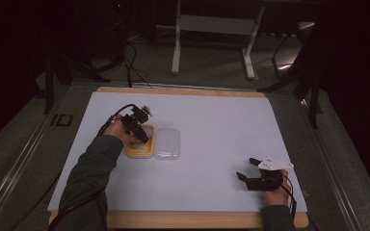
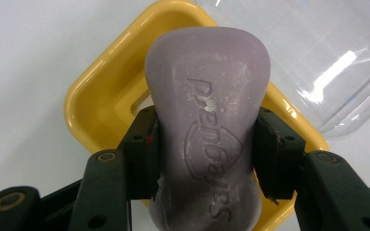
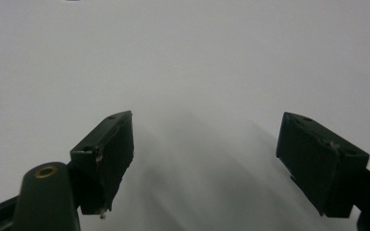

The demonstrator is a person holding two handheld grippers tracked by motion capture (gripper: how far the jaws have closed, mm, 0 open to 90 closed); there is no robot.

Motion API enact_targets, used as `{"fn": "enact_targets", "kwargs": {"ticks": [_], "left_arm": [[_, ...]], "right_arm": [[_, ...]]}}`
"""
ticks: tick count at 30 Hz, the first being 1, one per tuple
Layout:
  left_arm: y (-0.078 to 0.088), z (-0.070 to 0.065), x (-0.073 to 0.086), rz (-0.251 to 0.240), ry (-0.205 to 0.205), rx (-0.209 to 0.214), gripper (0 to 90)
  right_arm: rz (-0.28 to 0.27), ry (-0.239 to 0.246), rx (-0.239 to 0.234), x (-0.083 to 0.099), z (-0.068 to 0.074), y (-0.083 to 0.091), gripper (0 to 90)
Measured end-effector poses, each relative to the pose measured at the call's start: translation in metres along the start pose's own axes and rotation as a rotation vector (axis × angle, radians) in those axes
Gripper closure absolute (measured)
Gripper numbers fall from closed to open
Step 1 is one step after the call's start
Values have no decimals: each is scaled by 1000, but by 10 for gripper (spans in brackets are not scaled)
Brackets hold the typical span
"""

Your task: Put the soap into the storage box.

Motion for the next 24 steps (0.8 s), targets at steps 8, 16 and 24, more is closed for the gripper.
{"fn": "enact_targets", "kwargs": {"ticks": [8,16,24], "left_arm": [[-2,0,1,4,29,20,497],[-5,-1,0,5,39,30,497],[-5,-1,1,7,56,43,497]], "right_arm": [[1,0,0,0,0,0,204],[2,2,0,0,0,0,204],[2,4,0,0,0,0,204]]}}
Point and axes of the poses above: each handheld gripper's, and its own axes: y roughly backward along the jaws, x roughly out of its underside, z roughly to its left, the point moved 9 cm from there along -y, roughly forward along the jaws, and after that the axes turned 13 degrees about -x, right-handed, at the moved point
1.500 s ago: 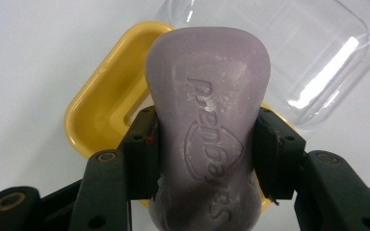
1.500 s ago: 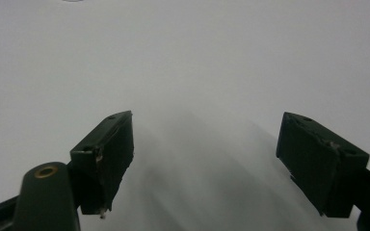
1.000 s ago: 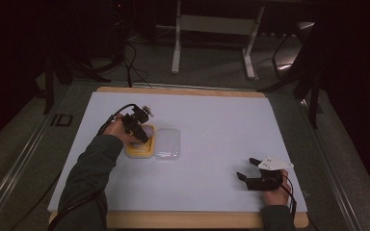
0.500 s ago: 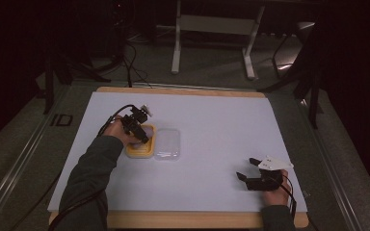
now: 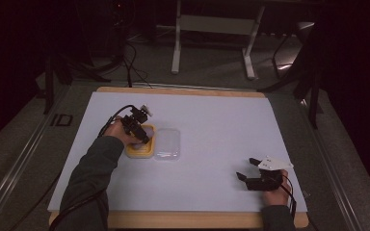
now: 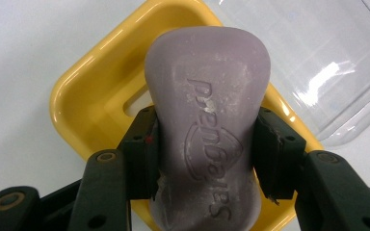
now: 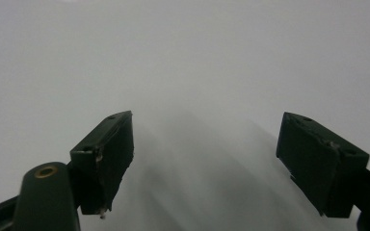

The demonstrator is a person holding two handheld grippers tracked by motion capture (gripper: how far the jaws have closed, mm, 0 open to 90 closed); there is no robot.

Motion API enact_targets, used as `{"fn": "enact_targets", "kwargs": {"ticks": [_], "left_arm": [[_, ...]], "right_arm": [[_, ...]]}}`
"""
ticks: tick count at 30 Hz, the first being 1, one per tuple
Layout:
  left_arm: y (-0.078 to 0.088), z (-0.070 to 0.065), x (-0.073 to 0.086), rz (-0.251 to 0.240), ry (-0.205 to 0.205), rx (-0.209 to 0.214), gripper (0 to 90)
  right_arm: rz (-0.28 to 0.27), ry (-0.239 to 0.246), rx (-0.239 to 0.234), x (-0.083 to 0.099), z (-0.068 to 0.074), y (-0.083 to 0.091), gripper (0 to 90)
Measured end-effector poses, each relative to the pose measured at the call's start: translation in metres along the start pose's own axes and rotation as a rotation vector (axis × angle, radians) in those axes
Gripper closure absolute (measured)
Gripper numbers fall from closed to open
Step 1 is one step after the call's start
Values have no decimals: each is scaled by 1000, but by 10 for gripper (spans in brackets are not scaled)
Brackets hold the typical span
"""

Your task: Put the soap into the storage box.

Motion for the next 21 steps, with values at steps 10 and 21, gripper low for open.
{"fn": "enact_targets", "kwargs": {"ticks": [10,21], "left_arm": [[-1,0,1,-5,29,11,496],[-2,0,3,1,39,33,452]], "right_arm": [[0,1,0,0,0,0,204],[2,2,1,0,0,0,204]]}}
Point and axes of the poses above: each handheld gripper's, and its own axes: y roughly backward along the jaws, x roughly out of its underside, z roughly to its left, the point moved 9 cm from there along -y, roughly forward along the jaws, and after that the axes turned 13 degrees about -x, right-handed, at the moved point
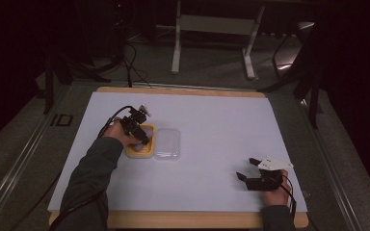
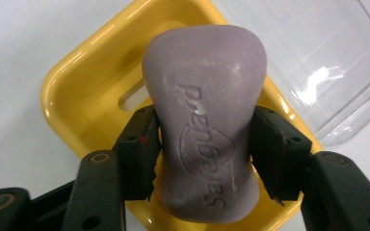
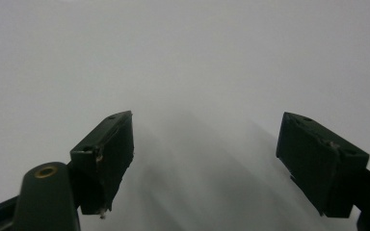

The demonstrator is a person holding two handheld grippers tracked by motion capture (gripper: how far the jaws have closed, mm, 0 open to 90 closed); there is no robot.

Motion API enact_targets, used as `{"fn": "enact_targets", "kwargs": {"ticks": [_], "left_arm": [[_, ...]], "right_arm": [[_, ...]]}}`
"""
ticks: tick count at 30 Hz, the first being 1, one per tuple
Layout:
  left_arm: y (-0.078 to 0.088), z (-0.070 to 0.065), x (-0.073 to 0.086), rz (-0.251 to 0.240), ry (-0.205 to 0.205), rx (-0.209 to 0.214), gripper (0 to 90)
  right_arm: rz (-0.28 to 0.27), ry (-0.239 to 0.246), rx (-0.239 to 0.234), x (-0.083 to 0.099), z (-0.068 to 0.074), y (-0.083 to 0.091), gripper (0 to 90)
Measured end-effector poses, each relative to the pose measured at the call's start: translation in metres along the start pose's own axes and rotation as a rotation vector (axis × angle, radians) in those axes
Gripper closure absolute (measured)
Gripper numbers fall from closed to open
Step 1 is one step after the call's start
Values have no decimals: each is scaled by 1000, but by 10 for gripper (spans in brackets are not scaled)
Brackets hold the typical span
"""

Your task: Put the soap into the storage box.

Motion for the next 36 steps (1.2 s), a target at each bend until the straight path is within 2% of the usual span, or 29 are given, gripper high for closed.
{"fn": "enact_targets", "kwargs": {"ticks": [3,5,10,18,27,36], "left_arm": [[0,3,2,12,7,-8,401],[2,3,3,-1,17,2,376],[3,3,2,-11,11,-9,361],[12,0,-3,-46,-43,-61,353],[22,-5,-6,-72,-80,-79,354],[29,-15,-9,-106,-127,-87,354]], "right_arm": [[0,0,0,0,0,0,204],[2,1,1,0,0,0,204],[3,2,1,0,0,0,204],[2,2,1,0,0,0,204],[5,4,2,0,0,0,204],[5,4,2,0,0,0,204]]}}
Point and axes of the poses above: each handheld gripper's, and its own axes: y roughly backward along the jaws, x roughly out of its underside, z roughly to its left, the point moved 9 cm from there along -y, roughly forward along the jaws, and after that the axes turned 13 degrees about -x, right-handed, at the moved point
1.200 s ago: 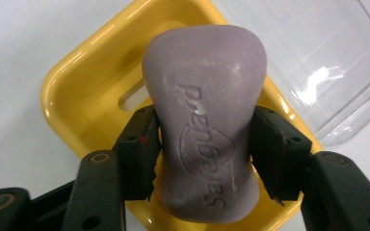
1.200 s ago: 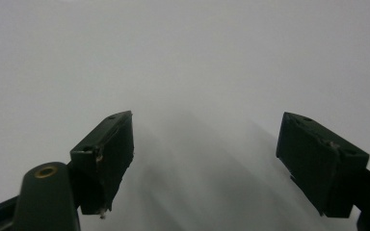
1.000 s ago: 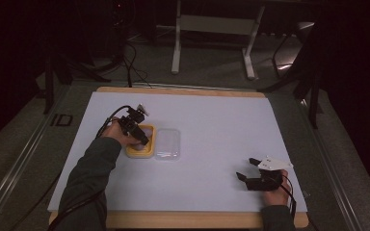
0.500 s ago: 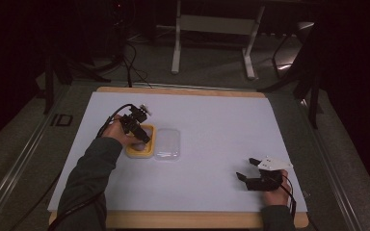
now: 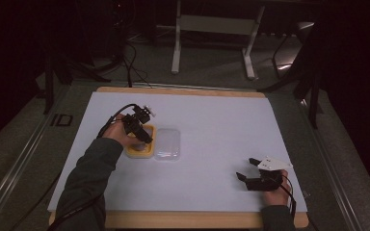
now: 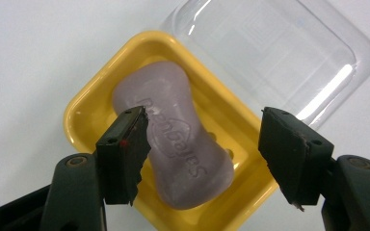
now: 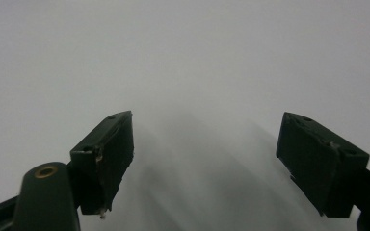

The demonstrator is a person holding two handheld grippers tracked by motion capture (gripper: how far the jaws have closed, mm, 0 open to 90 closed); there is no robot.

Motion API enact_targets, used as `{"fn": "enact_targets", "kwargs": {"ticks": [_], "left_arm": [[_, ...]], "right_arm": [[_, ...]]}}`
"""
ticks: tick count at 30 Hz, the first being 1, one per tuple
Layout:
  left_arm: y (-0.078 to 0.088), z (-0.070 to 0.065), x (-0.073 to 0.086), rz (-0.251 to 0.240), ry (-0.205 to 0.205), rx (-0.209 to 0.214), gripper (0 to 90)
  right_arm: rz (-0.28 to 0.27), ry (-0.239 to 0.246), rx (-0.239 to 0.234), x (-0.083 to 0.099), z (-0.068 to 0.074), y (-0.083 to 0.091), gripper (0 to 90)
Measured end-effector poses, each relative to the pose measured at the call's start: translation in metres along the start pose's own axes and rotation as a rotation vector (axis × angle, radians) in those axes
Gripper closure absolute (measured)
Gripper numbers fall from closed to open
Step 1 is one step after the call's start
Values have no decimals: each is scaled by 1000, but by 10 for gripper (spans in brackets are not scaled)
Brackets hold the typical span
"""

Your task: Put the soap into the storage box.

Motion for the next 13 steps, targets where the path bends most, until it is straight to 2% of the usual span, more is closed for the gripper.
{"fn": "enact_targets", "kwargs": {"ticks": [5,13], "left_arm": [[1,-5,-1,-1,-13,-4,354],[1,-17,-1,-32,-38,-1,354]], "right_arm": [[-1,-1,0,0,0,0,204],[-2,-4,-1,0,0,0,204]]}}
Point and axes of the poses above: each handheld gripper's, and its own axes: y roughly backward along the jaws, x roughly out of its underside, z roughly to its left, the point moved 9 cm from there along -y, roughly forward along the jaws, and after that the axes turned 13 degrees about -x, right-handed, at the moved point
